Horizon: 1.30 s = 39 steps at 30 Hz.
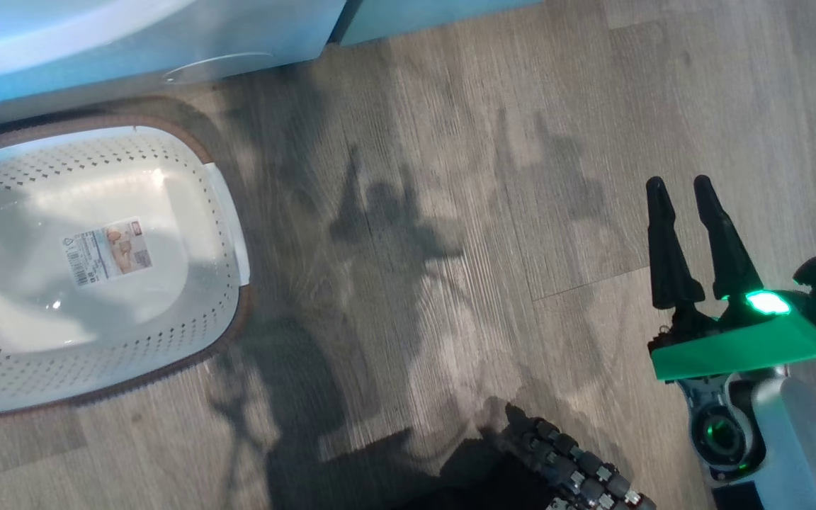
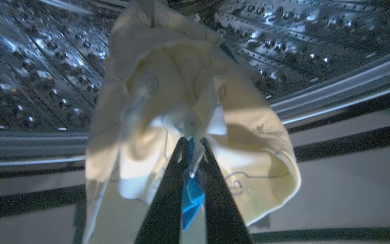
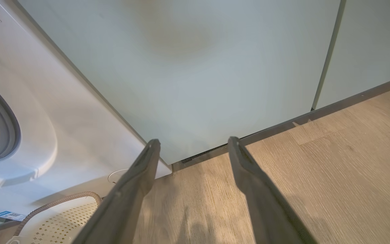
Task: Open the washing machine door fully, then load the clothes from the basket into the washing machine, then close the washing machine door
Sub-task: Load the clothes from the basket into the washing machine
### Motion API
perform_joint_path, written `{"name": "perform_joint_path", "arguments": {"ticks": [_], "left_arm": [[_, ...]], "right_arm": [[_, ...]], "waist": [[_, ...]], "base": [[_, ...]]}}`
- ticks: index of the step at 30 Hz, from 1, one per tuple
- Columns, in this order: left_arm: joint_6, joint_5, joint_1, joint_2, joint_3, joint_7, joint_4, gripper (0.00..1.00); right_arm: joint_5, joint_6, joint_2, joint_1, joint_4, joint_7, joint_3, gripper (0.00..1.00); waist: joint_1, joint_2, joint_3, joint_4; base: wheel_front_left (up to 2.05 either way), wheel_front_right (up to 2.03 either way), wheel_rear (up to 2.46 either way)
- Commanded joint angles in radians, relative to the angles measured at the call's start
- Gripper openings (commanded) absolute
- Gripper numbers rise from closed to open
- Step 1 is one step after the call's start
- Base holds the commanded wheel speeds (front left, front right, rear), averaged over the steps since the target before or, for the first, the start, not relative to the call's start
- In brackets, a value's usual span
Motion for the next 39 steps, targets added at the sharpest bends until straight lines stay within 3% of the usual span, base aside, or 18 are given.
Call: {"name": "perform_joint_path", "arguments": {"ticks": [1, 13, 22, 27, 32, 34, 35, 36, 39], "left_arm": [[-0.004, 0.016, -0.038, 0.055, 0.048, -0.017, -0.015, 0.0], [-0.04, 0.177, -0.206, 0.05, 0.047, -0.354, 0.114, 0.0], [-0.02, 0.265, -0.324, 0.016, 0.049, -0.602, 0.21, 0.0], [-0.018, 0.229, -0.326, -0.047, 0.039, -0.564, 0.304, 0.0], [-0.018, 0.213, -0.328, -0.057, 0.037, -0.541, 0.289, 0.0], [-0.014, 0.202, -0.322, -0.068, 0.037, -0.527, 0.279, 0.46], [-0.011, 0.2, -0.317, -0.071, 0.035, -0.524, 0.271, 0.8], [-0.01, 0.195, -0.311, -0.074, 0.033, -0.514, 0.267, 1.0], [-0.003, 0.185, -0.296, -0.079, 0.033, -0.501, 0.256, 1.0]], "right_arm": [[-0.004, 0.001, -0.015, 0.005, -0.026, -0.007, 0.018, 1.0], [0.019, 0.001, -0.015, 0.005, -0.04, -0.007, 0.05, 1.0], [0.035, 0.001, -0.015, 0.004, -0.051, -0.007, 0.062, 1.0], [0.03, 0.001, -0.015, 0.011, -0.051, -0.007, 0.056, 1.0], [0.025, 0.001, -0.015, -0.002, -0.047, -0.007, 0.063, 1.0], [0.018, 0.001, -0.015, -0.006, -0.043, -0.007, 0.069, 1.0], [0.015, 0.001, -0.015, -0.008, -0.042, -0.007, 0.069, 1.0], [0.012, 0.001, -0.015, -0.009, -0.04, -0.007, 0.068, 1.0], [0.005, 0.001, -0.015, -0.011, -0.039, -0.007, 0.064, 1.0]], "waist": [[0.0, 0.0, 0.0, -0.002], [0.0, 0.0, 0.065, -0.07], [0.0, 0.0, 0.121, -0.105], [0.0, 0.0, 0.125, -0.097], [0.0, 0.0, 0.123, -0.093], [0.0, 0.0, 0.12, -0.083], [0.0, 0.0, 0.118, -0.079], [0.0, 0.0, 0.116, -0.074], [0.0, 0.0, 0.111, -0.065]], "base": [[0.0, 0.0, 0.0], [0.0, 0.0, 0.0], [0.0, 0.0, 0.0], [0.0, 0.0, 0.0], [0.0, 0.0, 0.0], [0.0, 0.0, 0.0], [0.0, 0.0, 0.0], [0.0, 0.0, 0.0], [0.0, 0.0, 0.0]]}}
